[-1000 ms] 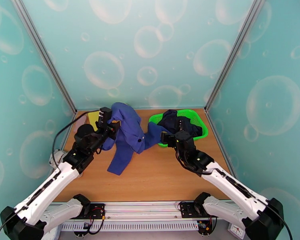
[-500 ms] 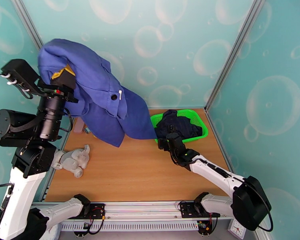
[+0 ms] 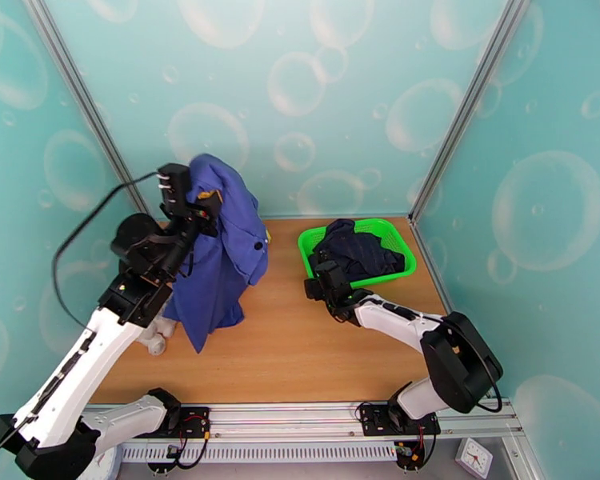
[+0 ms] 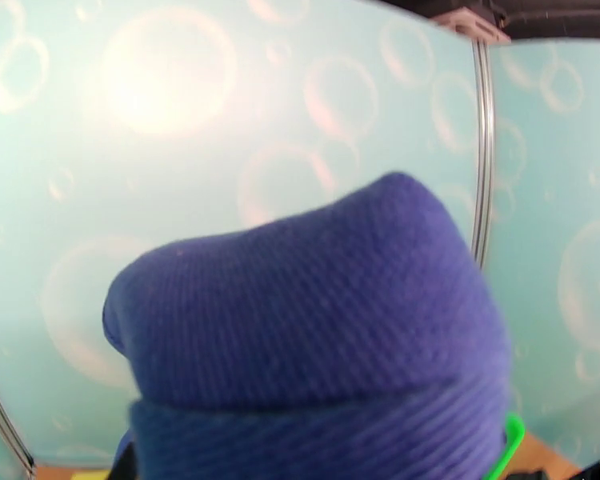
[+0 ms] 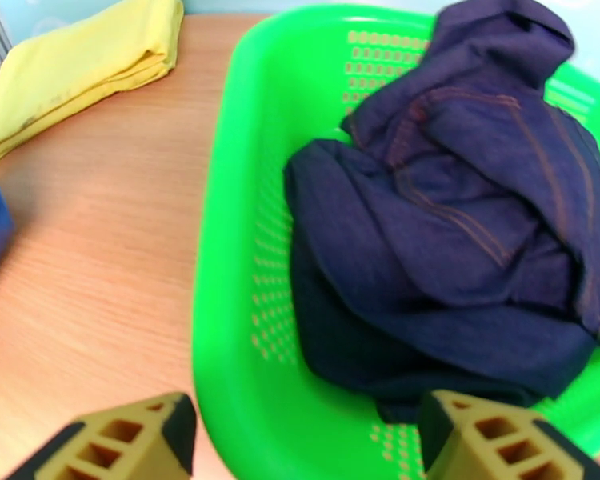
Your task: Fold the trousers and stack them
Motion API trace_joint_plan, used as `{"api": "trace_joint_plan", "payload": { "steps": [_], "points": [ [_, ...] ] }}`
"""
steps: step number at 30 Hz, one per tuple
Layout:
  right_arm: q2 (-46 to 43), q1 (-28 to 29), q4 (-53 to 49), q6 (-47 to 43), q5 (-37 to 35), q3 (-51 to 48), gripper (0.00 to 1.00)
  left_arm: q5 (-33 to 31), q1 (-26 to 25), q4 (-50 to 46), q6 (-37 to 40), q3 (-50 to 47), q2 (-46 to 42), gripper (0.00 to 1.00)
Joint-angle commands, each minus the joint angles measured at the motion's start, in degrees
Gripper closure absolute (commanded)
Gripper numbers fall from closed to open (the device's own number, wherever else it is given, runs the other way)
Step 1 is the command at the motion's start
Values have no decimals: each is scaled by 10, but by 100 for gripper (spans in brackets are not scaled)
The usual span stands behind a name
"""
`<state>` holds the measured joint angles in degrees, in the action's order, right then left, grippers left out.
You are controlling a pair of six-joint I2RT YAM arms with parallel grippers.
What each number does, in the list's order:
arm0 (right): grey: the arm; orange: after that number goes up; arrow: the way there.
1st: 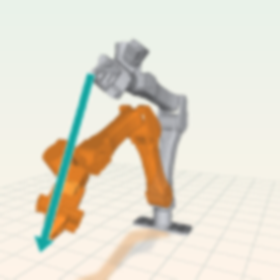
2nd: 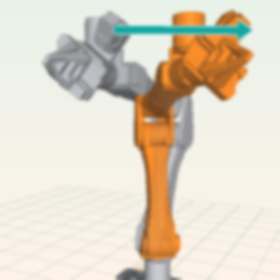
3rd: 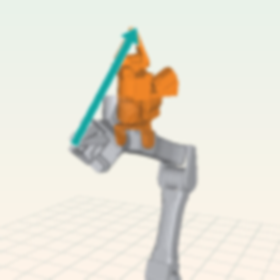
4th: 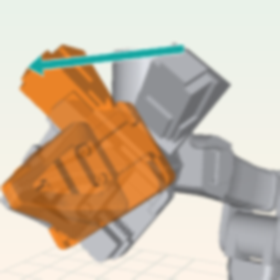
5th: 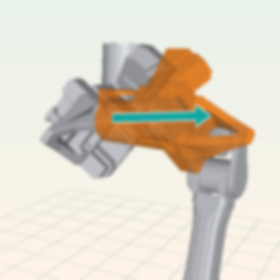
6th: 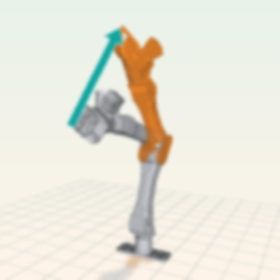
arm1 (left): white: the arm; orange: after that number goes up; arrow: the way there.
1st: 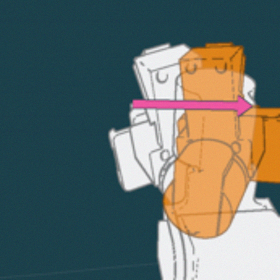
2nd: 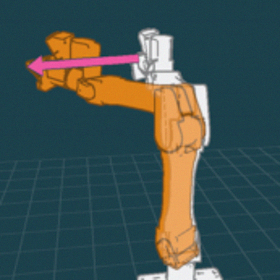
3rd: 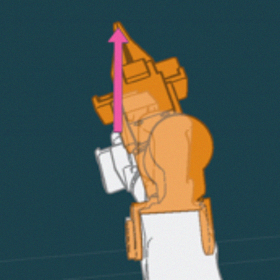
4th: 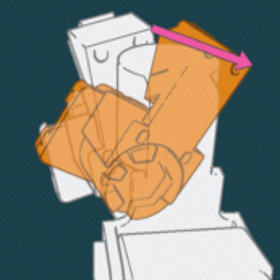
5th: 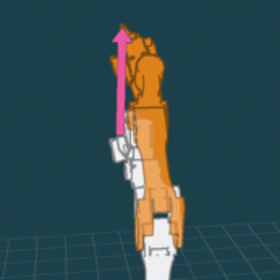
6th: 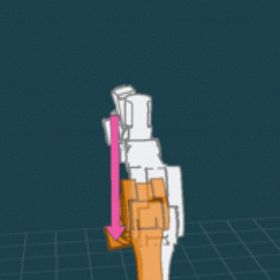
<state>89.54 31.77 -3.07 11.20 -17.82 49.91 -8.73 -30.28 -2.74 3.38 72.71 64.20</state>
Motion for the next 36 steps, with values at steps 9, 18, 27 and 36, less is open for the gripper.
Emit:
{"api": "trace_joint_plan", "payload": {
  "steps": [9, 18, 27, 36],
  "points": [
    [77, -34, -24, -3, -2, 72, 58, -17, 3, 199, 31, -213, -119, 100],
    [126, -100, -17, -61, 23, 142, 65, 39, 4, 198, 3, -230, -103, 100],
    [207, -133, -24, -92, 84, 243, 66, 83, 3, 197, 0, -244, -83, 100],
    [262, -131, -43, -111, 75, 310, 68, 95, 3, 191, 6, -244, -72, 100]
  ]
}}
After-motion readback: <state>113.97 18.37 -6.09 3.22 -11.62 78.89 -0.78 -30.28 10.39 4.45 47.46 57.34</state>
